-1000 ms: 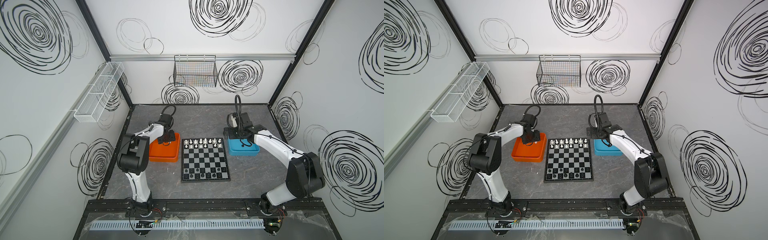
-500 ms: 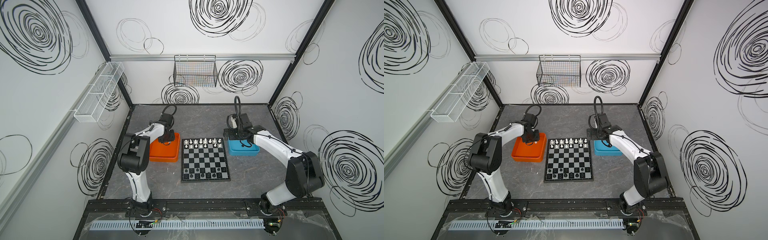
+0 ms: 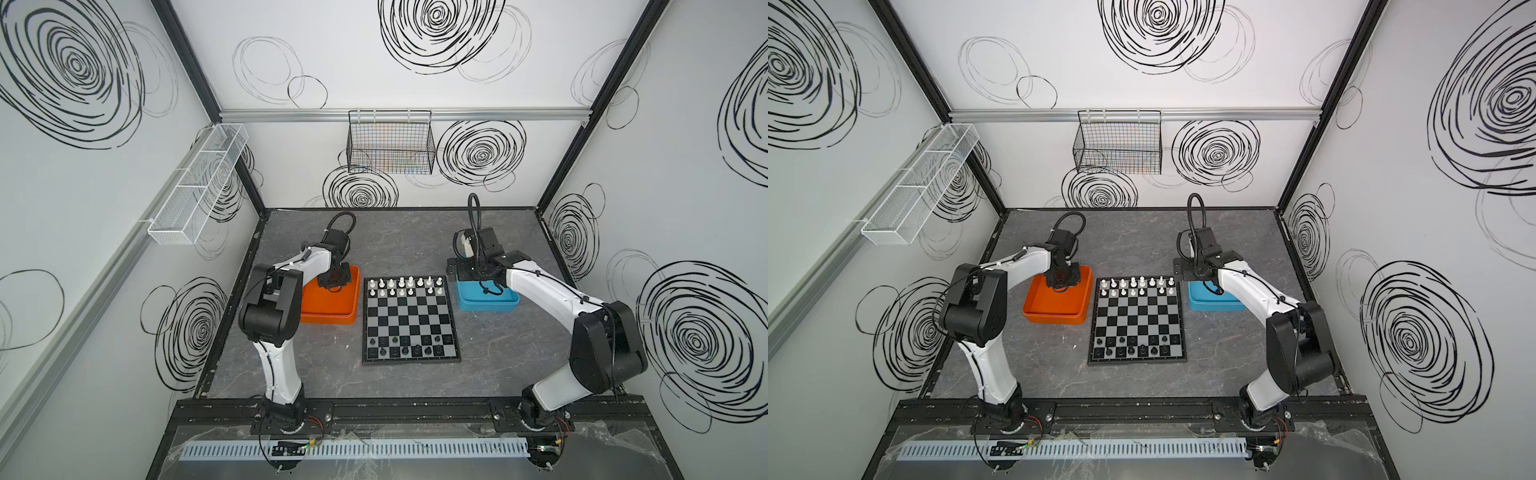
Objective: Set up the chess pieces on the board
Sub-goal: 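Lower the open left gripper around the white pawn in the orange tray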
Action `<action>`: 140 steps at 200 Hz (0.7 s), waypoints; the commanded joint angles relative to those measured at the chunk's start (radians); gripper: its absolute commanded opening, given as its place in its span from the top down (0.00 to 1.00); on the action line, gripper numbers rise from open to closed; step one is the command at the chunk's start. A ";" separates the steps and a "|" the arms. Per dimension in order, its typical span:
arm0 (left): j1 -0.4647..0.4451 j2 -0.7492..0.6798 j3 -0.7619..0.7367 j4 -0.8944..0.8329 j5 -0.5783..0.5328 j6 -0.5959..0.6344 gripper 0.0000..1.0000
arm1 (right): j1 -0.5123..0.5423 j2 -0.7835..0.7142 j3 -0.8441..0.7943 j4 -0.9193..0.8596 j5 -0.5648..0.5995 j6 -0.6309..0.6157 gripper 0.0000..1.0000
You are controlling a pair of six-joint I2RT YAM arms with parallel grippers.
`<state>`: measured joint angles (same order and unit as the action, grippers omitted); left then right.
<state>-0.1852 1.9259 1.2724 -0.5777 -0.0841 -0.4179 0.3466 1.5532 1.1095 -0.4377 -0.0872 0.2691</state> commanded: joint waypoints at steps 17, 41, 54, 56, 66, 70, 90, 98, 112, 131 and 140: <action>-0.009 0.005 0.039 -0.016 -0.018 0.001 0.72 | -0.003 0.016 -0.008 0.007 0.001 -0.006 0.00; -0.010 0.002 0.046 -0.019 -0.027 0.002 0.71 | -0.003 0.014 -0.007 0.005 0.000 -0.005 0.00; -0.009 0.000 0.048 -0.019 -0.027 0.001 0.71 | -0.003 0.013 -0.005 0.004 -0.002 -0.007 0.00; -0.010 -0.001 0.048 -0.019 -0.027 0.001 0.71 | -0.004 0.013 -0.005 0.004 -0.002 -0.007 0.00; -0.009 -0.001 0.047 -0.019 -0.026 0.001 0.71 | -0.003 0.013 -0.005 0.002 0.000 -0.009 0.00; -0.010 -0.001 0.048 -0.018 -0.026 0.001 0.71 | -0.003 0.013 -0.004 0.002 0.000 -0.009 0.00; -0.011 -0.001 0.048 -0.019 -0.029 -0.001 0.72 | -0.004 0.015 -0.004 0.002 0.003 -0.009 0.00; -0.011 -0.002 0.049 -0.019 -0.033 0.001 0.72 | -0.003 0.015 -0.004 0.002 0.002 -0.009 0.00; -0.013 -0.003 0.053 -0.021 -0.040 0.002 0.72 | -0.003 0.016 -0.004 0.003 0.000 -0.009 0.00; -0.013 -0.003 0.056 -0.023 -0.043 0.003 0.73 | -0.004 0.016 -0.006 0.002 0.001 -0.009 0.00; -0.013 -0.005 0.056 -0.024 -0.046 0.004 0.74 | -0.004 0.016 -0.007 0.002 0.001 -0.009 0.00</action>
<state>-0.1898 1.9259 1.3018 -0.5827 -0.1062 -0.4168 0.3462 1.5558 1.1091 -0.4381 -0.0902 0.2684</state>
